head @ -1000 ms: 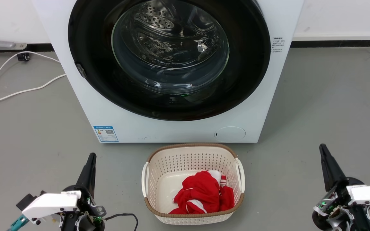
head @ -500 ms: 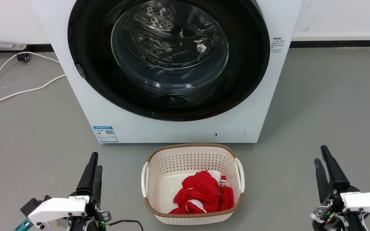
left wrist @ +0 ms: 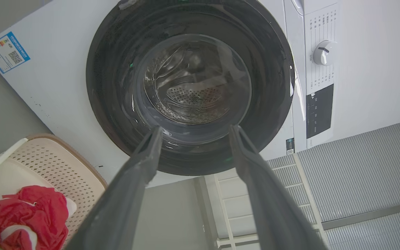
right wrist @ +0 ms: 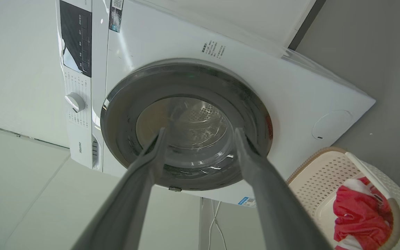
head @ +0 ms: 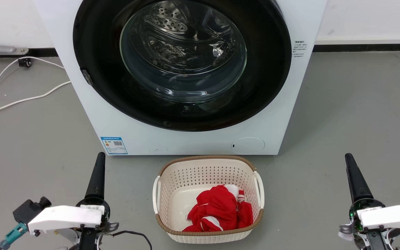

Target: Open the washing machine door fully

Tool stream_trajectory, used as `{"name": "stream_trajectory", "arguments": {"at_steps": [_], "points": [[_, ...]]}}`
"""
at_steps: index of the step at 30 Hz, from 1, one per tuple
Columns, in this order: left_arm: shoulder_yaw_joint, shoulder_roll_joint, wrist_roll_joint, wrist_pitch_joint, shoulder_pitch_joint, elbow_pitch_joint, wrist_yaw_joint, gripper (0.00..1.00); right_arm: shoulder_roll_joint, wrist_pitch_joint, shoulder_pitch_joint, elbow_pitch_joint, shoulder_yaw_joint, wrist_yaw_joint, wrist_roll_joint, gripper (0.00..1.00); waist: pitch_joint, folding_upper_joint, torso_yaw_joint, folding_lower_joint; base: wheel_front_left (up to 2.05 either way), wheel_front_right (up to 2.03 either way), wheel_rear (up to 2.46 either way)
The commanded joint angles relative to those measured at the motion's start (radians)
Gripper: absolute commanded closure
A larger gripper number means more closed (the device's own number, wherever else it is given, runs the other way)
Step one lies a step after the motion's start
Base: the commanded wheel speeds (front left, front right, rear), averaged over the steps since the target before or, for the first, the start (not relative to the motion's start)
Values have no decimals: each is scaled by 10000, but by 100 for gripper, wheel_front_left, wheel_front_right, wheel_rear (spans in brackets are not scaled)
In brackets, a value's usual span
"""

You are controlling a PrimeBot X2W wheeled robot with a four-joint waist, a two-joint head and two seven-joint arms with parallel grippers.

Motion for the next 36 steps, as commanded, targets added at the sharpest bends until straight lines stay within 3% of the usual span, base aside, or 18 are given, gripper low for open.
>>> {"name": "stream_trajectory", "arguments": {"at_steps": [1, 3, 15, 36], "points": [[-16, 36, 520, -129, -132, -315, -19, 0, -7, -125, -79, -311, 34, 0, -702, 0, 1, 0, 7, 0, 0, 0, 0], [-83, 34, 1325, -274, -99, -482, -20, 0, -3, -277, -46, -481, 127, 0, -1914, 0, 3, 0, 17, 0, 0, 0, 0], [-278, 29, 3987, -690, 6, -615, -24, 0, 8, -692, 95, -919, 304, 0, -5209, 0, 10, 0, 62, 0, 0, 0, 0], [-622, 44, 7264, -1286, 144, -677, -27, 0, 25, -955, 369, -1152, 332, 0, -8630, 0, -24, 0, 143, 0, 0, 0, 0]]}}
